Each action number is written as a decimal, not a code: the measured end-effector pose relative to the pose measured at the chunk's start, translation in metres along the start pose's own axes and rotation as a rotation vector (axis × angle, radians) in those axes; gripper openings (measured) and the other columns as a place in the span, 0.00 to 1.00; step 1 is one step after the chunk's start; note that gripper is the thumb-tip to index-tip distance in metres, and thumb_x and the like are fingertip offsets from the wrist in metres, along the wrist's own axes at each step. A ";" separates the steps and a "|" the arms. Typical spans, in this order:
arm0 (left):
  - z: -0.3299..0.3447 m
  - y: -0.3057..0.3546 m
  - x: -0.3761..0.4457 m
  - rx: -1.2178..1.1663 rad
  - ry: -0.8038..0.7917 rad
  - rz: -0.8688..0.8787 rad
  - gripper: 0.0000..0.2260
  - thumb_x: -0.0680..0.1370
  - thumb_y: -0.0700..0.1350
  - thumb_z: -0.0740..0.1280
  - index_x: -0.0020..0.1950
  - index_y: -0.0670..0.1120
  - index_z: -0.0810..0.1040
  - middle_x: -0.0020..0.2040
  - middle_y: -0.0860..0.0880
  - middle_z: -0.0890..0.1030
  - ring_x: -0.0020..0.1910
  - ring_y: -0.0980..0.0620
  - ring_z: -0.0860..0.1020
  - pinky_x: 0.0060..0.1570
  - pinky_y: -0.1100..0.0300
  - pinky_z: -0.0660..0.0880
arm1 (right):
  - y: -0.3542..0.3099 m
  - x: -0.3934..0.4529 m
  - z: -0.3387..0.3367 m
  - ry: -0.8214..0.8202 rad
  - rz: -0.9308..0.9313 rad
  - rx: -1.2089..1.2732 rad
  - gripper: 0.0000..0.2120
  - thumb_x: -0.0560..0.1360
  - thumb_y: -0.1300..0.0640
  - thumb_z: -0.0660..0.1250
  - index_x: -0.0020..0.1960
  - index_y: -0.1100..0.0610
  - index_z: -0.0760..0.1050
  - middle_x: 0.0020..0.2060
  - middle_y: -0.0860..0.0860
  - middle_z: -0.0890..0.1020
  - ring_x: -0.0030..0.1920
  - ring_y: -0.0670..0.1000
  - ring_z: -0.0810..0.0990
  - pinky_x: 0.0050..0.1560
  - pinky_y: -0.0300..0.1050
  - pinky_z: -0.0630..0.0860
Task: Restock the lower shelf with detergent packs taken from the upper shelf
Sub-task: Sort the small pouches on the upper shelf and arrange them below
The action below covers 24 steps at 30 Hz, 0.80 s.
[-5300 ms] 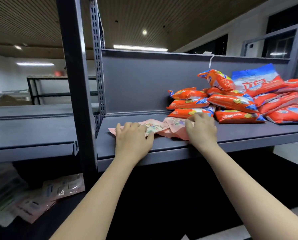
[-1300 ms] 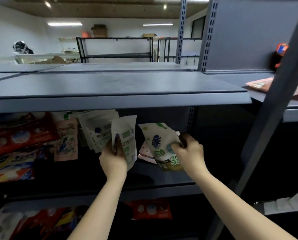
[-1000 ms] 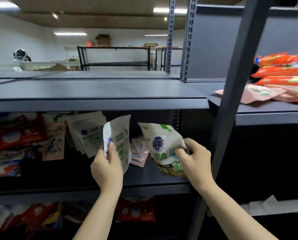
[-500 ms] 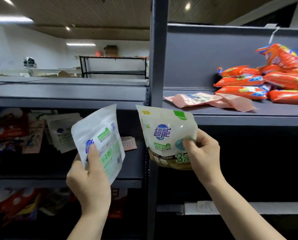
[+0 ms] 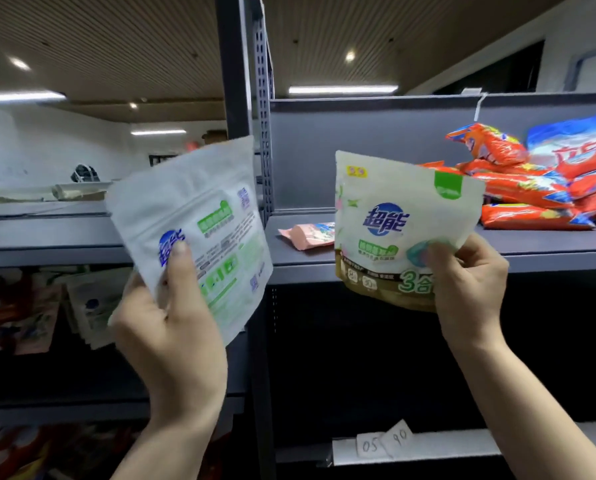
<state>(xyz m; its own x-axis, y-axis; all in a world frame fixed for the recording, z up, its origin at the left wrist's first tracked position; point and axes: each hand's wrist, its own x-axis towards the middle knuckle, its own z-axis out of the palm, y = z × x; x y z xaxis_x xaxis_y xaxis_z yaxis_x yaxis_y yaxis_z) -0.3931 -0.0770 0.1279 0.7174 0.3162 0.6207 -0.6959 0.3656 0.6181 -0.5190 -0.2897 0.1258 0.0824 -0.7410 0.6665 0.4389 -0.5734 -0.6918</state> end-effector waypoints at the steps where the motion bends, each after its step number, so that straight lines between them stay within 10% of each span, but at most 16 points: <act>1: 0.014 0.005 0.002 -0.002 -0.031 0.028 0.11 0.77 0.52 0.65 0.48 0.48 0.83 0.39 0.62 0.83 0.40 0.61 0.82 0.40 0.58 0.80 | -0.002 0.009 -0.004 0.019 -0.014 -0.010 0.03 0.68 0.63 0.66 0.38 0.57 0.78 0.35 0.52 0.80 0.37 0.49 0.76 0.37 0.49 0.75; 12: 0.185 -0.016 0.039 0.333 -0.155 0.063 0.13 0.81 0.50 0.59 0.49 0.45 0.80 0.48 0.47 0.83 0.45 0.46 0.79 0.38 0.58 0.68 | 0.002 0.107 -0.001 0.141 -0.072 -0.039 0.07 0.73 0.56 0.63 0.36 0.51 0.75 0.36 0.48 0.79 0.39 0.48 0.76 0.39 0.47 0.75; 24: 0.300 -0.127 0.094 0.751 -0.477 0.034 0.12 0.80 0.45 0.53 0.39 0.46 0.70 0.45 0.41 0.78 0.42 0.40 0.71 0.38 0.55 0.63 | 0.053 0.211 0.034 -0.150 0.007 -0.299 0.06 0.74 0.65 0.62 0.48 0.60 0.77 0.45 0.57 0.82 0.49 0.60 0.80 0.50 0.61 0.77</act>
<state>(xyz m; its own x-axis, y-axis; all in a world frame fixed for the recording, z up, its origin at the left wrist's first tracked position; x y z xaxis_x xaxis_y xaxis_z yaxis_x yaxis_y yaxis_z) -0.2463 -0.3564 0.2523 0.7228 -0.1432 0.6760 -0.6742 -0.3608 0.6444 -0.4480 -0.4651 0.2388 0.2247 -0.6985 0.6794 0.1576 -0.6621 -0.7327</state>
